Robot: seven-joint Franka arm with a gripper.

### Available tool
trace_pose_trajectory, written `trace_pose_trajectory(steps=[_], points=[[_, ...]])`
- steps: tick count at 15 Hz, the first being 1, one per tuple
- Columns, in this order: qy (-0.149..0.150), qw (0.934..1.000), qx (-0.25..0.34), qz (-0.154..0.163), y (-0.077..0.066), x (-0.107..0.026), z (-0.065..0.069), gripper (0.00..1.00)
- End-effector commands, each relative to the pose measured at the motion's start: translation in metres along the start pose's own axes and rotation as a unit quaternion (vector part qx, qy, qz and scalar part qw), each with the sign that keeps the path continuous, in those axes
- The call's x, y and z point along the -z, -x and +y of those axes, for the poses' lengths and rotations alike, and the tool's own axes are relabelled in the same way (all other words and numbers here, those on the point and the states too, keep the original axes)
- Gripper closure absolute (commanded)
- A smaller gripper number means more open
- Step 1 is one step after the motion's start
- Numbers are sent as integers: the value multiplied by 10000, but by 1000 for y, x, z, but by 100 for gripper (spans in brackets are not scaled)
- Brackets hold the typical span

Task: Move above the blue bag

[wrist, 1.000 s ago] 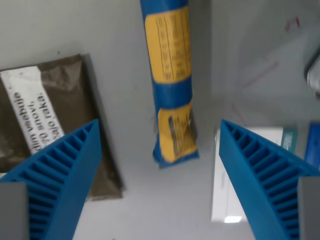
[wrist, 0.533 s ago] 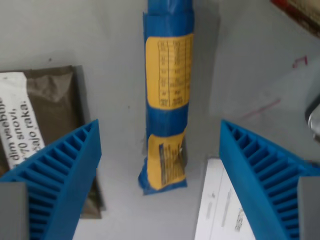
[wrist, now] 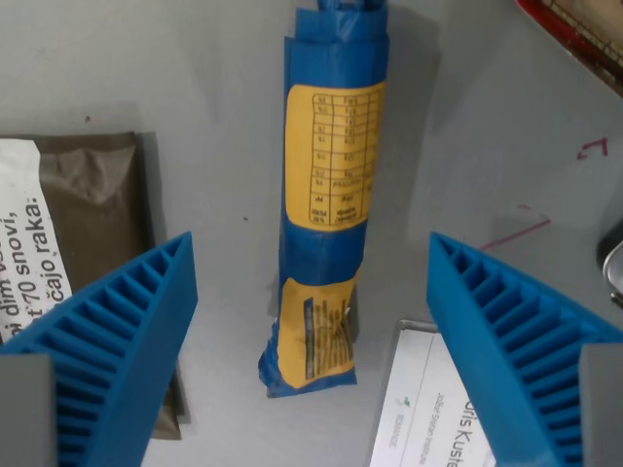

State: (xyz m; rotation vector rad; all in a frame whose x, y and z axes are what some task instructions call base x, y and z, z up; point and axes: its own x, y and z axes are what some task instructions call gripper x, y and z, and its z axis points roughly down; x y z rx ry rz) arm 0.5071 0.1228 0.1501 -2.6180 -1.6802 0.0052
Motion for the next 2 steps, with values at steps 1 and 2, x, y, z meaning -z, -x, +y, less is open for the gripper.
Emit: trace_pose_trajectory(steps=[1, 2], points=[[-12, 9997, 186, -147, -7, -2, 7, 0], [-12, 9997, 186, -147, -7, -2, 7, 0]])
